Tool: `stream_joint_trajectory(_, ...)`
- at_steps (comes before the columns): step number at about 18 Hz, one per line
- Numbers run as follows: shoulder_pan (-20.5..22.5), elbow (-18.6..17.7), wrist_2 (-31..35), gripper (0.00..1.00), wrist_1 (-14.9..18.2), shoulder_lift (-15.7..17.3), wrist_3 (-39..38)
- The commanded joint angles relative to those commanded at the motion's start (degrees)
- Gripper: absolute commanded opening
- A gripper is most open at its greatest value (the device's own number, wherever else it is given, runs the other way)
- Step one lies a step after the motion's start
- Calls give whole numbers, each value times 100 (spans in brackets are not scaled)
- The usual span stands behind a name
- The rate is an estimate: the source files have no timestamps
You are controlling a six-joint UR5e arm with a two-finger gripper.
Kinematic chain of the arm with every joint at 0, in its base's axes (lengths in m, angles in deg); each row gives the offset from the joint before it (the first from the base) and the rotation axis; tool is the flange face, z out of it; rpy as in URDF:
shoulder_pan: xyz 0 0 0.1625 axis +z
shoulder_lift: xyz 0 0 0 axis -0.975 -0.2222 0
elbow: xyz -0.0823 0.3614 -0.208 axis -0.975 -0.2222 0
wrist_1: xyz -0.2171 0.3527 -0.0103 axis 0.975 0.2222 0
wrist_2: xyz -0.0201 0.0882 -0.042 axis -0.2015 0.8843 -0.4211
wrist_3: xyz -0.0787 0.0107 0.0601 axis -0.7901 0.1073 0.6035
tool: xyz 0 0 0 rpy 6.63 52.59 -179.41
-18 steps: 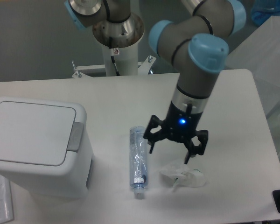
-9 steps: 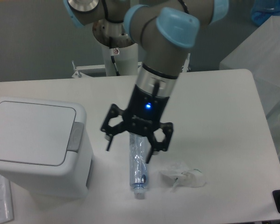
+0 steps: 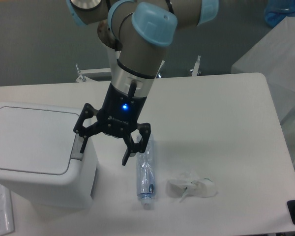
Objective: Open the trash can
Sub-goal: 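Press the gripper finger against the trash can lid edge to flip it open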
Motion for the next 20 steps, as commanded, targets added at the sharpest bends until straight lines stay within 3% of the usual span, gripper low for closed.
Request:
stream_joint_trajectory(8,0,-186,202,100,-9,115,26)
stream_joint_trajectory(20,-18,-160,203,100,-18,97,-9)
